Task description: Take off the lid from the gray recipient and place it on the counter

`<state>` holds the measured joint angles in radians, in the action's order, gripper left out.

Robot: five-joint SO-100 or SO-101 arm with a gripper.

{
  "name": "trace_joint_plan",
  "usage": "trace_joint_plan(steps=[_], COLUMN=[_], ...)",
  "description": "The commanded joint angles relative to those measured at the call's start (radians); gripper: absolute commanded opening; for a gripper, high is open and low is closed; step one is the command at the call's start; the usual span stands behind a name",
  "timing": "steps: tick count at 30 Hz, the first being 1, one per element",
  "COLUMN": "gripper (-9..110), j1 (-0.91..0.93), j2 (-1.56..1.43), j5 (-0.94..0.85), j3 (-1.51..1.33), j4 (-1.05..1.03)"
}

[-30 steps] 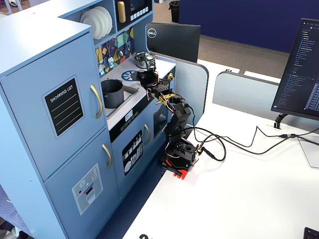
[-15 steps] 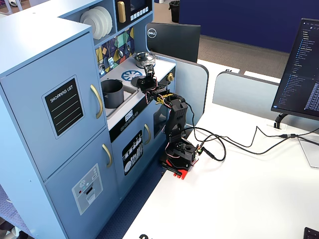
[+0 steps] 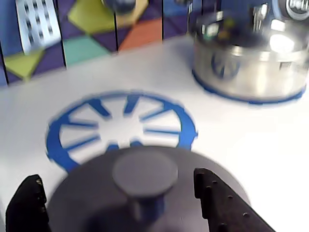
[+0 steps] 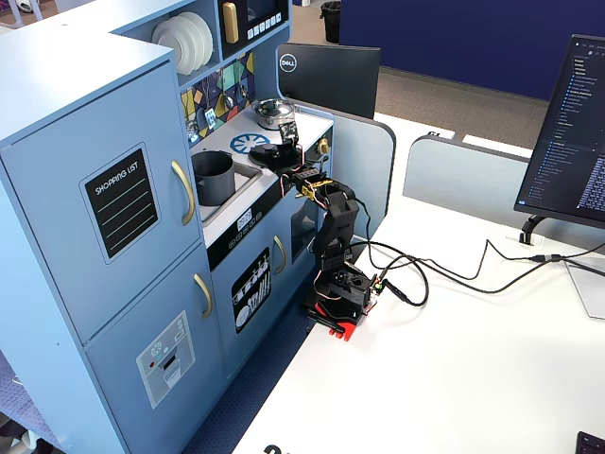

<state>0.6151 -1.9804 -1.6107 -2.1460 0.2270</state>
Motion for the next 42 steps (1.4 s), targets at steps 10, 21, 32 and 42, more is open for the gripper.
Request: trace_joint_plan(steps=[10, 21, 32, 42], gripper=[12, 0, 0, 0], j1=[-0.123, -0.383, -0.598, -0.693], j2=[-0.782, -0.982, -1.029, -1.104], j5=[0.087, 0.034, 0.035, 0.075], j3=[-0.02, -0.048, -0.454, -0.775], j4=[-0.904, -1.417, -1.269, -1.278])
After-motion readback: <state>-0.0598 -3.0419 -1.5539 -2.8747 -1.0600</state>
